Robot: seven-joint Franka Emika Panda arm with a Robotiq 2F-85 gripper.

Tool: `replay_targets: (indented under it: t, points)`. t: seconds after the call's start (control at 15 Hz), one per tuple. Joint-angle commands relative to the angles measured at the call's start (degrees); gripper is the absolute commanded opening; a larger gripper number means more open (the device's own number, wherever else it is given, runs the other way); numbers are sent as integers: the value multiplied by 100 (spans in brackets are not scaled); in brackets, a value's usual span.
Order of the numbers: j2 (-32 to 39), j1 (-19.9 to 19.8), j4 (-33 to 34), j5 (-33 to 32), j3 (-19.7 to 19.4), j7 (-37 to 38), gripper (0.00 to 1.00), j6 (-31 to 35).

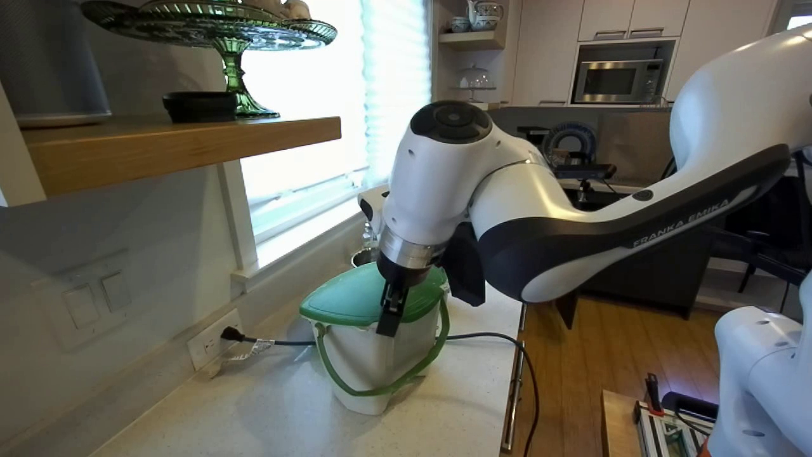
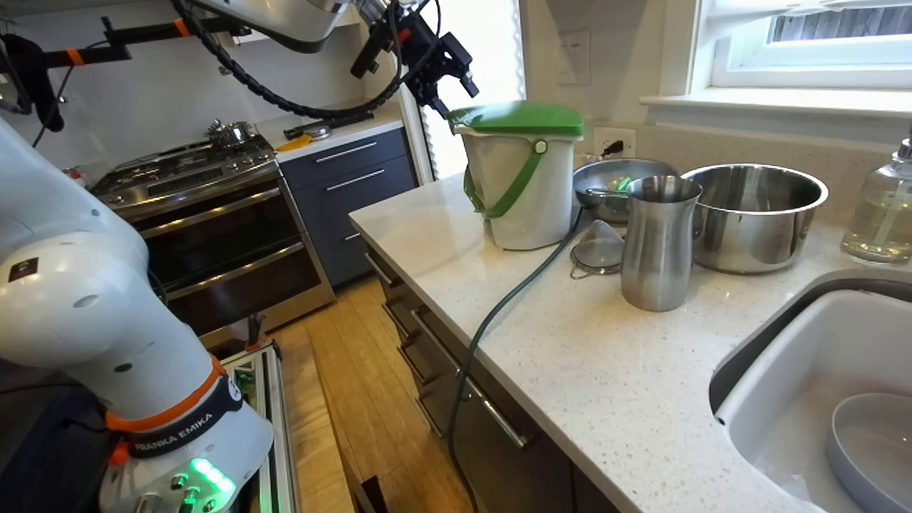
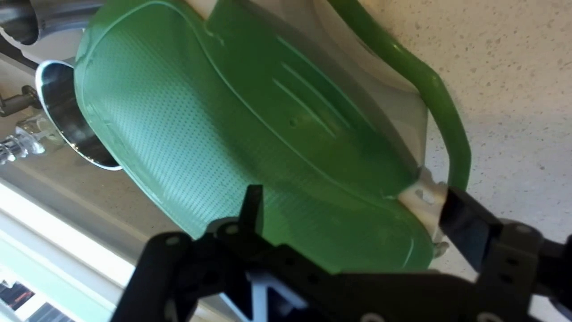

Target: Move the bin to the right

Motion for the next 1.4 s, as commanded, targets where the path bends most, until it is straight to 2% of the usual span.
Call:
replay_targets:
  t: [0.0, 0.8, 1.13, 1.33]
  points:
    - [-480, -67, -470, 150, -127, -266, 100, 19]
    - [-1257, -224, -1153, 374, -344, -735, 100, -55]
    - [-1325, -250, -1226, 527, -307, -616, 100, -1]
    - [-1385, -219, -1129, 859, -345, -605, 100, -101]
